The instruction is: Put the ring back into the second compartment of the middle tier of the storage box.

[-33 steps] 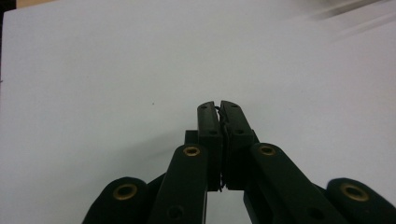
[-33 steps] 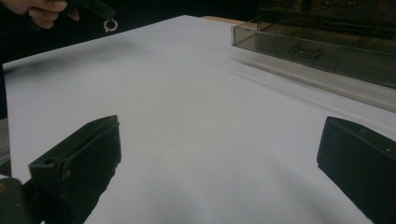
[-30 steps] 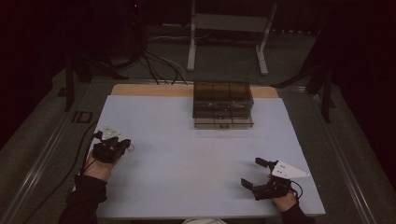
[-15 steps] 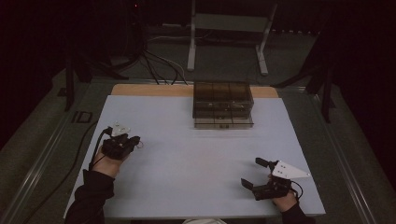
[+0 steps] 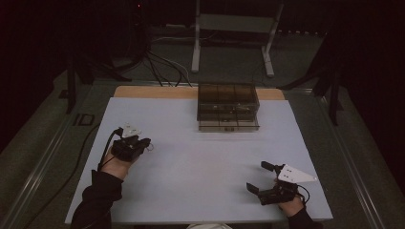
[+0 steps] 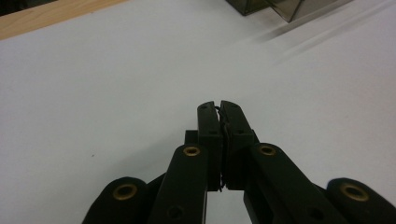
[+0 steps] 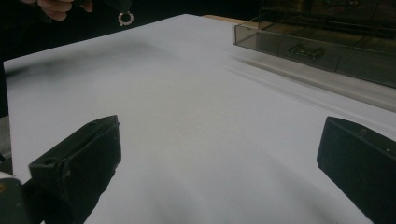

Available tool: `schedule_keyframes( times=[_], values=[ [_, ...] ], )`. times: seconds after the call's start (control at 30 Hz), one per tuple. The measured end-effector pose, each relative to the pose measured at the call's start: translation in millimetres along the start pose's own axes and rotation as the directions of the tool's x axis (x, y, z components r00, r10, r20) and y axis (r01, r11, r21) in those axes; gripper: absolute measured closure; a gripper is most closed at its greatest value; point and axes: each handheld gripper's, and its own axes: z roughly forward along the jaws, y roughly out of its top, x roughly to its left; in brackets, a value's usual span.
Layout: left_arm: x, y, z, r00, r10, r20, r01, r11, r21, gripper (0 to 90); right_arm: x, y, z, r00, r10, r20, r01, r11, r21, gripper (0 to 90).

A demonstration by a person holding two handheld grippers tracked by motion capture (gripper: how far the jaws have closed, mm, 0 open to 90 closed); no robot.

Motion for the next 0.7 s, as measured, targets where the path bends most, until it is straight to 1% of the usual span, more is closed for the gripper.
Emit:
schedule_keyframes(
  times=[0.17,0.23,0.3,0.6,0.7],
  values=[
    [-6.2,4.8,4.6,0.9997,0.014,0.017,-0.014,0.9999,0.000,90.0,0.1,0.1,-0.2,1.0000,0.001,0.000,-0.001,1.000,-0.001,0.0],
    [-7.2,5.9,5.7,0.9997,0.019,0.017,-0.019,0.9998,-0.001,90.0,0.0,0.3,-0.3,1.0000,0.001,0.000,-0.001,1.000,-0.002,0.0],
    [-9.2,8.5,7.6,0.9994,0.020,0.029,-0.020,0.9998,-0.002,90.0,0.0,0.3,-0.3,1.0000,0.001,-0.001,-0.001,1.000,-0.003,0.0],
    [-17.6,20.9,11.5,0.9974,0.056,0.045,-0.055,0.9984,-0.008,90.0,0.2,0.3,-0.5,1.0000,0.000,-0.002,0.000,1.000,-0.002,0.0],
    [-21.9,27.9,13.1,0.9956,0.077,0.053,-0.076,0.9970,-0.010,90.0,0.2,0.3,-0.7,1.0000,0.001,-0.001,-0.001,1.000,-0.004,0.0]
  ],
)
